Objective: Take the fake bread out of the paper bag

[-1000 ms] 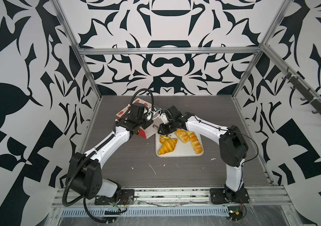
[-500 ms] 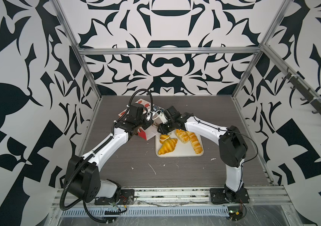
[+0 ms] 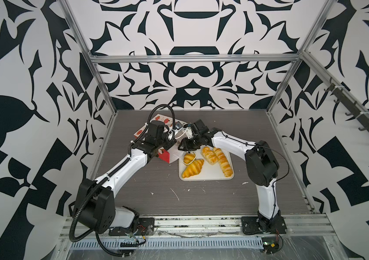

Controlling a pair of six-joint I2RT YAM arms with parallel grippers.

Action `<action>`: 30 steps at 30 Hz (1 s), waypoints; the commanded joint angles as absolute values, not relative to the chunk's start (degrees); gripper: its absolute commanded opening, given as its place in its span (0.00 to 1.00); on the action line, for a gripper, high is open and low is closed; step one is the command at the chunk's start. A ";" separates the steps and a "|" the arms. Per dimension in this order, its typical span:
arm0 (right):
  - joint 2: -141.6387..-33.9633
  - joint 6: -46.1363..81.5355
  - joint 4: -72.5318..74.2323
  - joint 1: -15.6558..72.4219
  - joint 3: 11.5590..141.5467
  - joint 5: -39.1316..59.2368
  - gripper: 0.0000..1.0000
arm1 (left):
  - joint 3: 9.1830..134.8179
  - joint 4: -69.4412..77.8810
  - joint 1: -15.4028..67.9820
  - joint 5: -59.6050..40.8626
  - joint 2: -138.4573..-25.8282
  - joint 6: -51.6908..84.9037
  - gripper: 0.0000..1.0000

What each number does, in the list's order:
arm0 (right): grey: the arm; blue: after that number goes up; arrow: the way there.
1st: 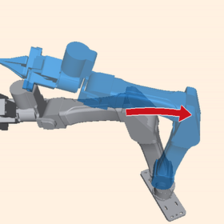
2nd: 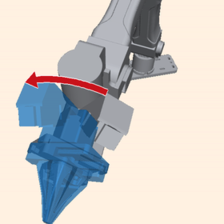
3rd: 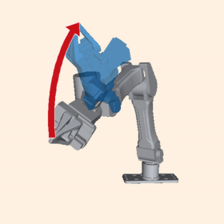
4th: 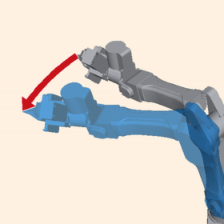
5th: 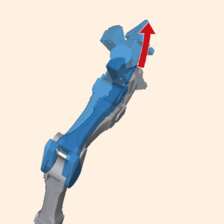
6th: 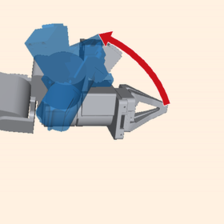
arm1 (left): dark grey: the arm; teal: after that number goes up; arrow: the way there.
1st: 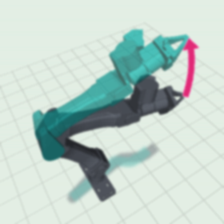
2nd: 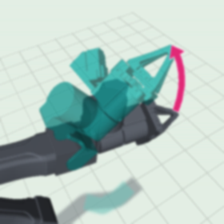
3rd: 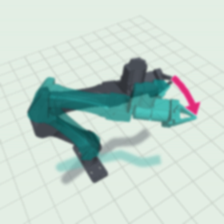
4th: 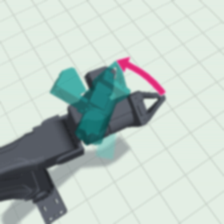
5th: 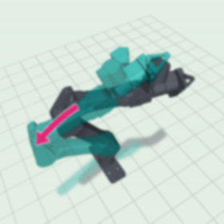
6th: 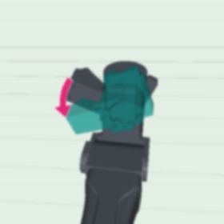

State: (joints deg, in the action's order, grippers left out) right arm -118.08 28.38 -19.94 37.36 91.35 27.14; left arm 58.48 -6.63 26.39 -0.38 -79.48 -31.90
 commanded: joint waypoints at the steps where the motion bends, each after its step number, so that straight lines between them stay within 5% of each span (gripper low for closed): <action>1: -117.58 33.13 -15.23 36.22 93.77 29.98 0.41 | 57.04 -7.48 26.96 -2.64 -77.70 -31.73 0.00; 30: -115.49 39.60 -9.69 39.72 89.10 28.07 0.42 | 55.92 -4.31 27.54 -2.55 -77.06 -29.37 0.00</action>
State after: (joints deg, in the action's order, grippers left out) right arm -119.66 38.81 -13.56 38.68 89.76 29.93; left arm 56.64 -4.95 27.07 -0.03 -79.26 -29.80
